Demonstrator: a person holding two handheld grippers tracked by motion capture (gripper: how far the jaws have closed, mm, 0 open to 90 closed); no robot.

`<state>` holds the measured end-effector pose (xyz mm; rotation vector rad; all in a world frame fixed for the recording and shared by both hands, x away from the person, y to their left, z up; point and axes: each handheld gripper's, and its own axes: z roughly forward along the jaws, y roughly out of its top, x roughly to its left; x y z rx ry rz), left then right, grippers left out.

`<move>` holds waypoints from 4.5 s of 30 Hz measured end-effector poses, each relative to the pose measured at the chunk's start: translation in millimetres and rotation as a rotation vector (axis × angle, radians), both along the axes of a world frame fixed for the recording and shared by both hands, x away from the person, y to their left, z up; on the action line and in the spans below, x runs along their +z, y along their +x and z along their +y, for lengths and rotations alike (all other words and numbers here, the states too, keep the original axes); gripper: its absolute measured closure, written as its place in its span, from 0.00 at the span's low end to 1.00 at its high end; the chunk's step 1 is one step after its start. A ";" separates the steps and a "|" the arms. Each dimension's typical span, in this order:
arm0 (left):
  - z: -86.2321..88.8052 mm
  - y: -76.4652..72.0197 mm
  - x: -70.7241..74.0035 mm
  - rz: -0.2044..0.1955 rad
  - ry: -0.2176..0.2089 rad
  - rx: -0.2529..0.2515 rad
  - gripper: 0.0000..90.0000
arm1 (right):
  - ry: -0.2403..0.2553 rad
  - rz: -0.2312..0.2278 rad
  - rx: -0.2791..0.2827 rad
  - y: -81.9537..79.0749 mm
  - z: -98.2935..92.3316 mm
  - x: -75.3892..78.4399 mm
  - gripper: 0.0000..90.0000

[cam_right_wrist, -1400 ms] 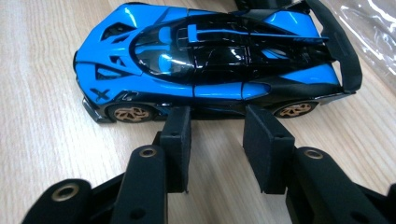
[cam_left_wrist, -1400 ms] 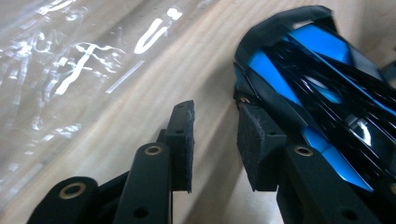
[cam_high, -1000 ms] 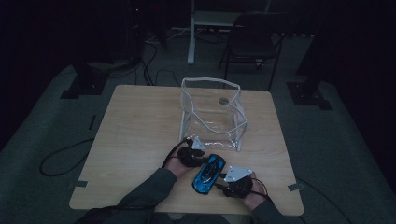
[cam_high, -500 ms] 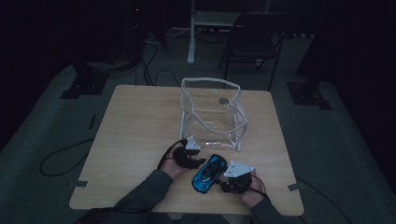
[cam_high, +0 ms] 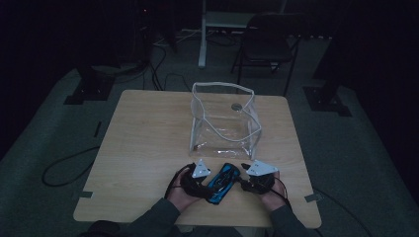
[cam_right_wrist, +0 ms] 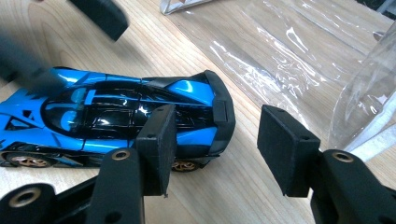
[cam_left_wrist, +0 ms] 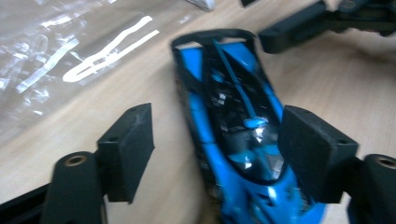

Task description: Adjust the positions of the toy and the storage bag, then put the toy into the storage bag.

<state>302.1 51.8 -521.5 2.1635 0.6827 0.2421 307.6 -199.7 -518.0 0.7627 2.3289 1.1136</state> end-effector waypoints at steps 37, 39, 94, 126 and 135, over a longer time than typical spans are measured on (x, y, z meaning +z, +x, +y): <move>26.7 -9.6 -19.8 0.014 0.131 0.108 0.12 | -0.015 -0.007 -0.020 9.9 1.6 -5.0 0.46; 34.3 -4.0 -18.9 0.012 0.140 0.142 0.12 | -0.018 -0.016 -0.014 8.6 4.0 -4.3 0.47; 81.9 46.0 -10.2 0.091 -0.057 0.226 0.17 | 0.053 0.006 0.000 6.0 14.6 -4.8 0.47; 68.1 53.8 -16.6 0.128 -0.042 0.178 0.17 | 0.091 0.102 -0.003 15.6 20.9 -14.7 0.60; 64.8 52.9 -17.3 0.159 -0.072 0.125 0.18 | 0.143 0.163 -0.026 15.7 16.2 -15.4 0.61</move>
